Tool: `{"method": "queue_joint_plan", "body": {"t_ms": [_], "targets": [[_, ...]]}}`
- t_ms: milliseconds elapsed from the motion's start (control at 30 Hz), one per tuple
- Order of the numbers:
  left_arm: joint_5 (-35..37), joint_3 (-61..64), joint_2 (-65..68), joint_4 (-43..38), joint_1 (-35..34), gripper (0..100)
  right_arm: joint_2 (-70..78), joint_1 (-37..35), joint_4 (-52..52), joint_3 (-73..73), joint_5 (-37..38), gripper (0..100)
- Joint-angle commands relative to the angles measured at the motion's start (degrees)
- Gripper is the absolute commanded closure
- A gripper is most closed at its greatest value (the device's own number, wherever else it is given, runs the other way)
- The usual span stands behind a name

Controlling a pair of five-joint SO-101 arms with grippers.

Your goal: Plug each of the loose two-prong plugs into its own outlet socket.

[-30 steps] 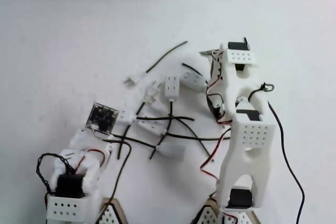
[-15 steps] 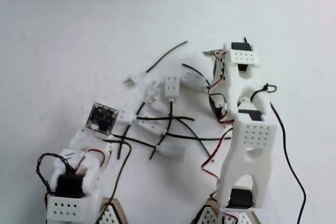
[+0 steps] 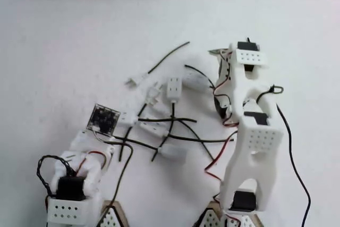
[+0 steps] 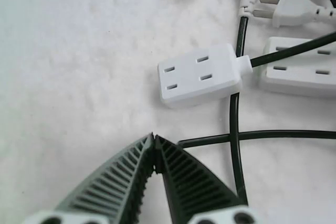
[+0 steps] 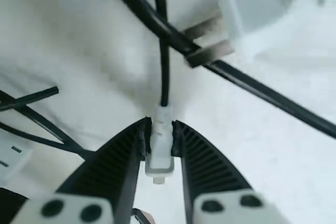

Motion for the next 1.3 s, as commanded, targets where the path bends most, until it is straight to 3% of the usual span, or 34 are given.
{"method": "queue_joint_plan", "body": {"t_ms": [0,267,767,900,1067,1267], "targets": [[0.4,-0.3,-0.8,-1.4,0.6,98,-11.2,1.5,0.9,3.1,0.8,98.2],[0.4,-0.3,-0.8,-1.4,0.6,98,-30.3,6.7,0.8,9.4,3.8,98.2],[0.4,-0.3,-0.8,-1.4,0.6,98,-52.1,14.8,0.5,9.5,3.3,98.1],[0.5,-0.6,-0.8,-1.4,0.6,98,-56.9,16.2,-2.3,9.6,-3.3,98.1],[0.8,-2.6,-0.8,-4.0,-0.6,98,-59.6,12.4,-7.6,14.2,-9.3,98.1],[0.9,-9.4,-0.8,-9.9,-3.6,98,-66.6,1.0,-10.2,24.4,-13.2,98.1]]}}
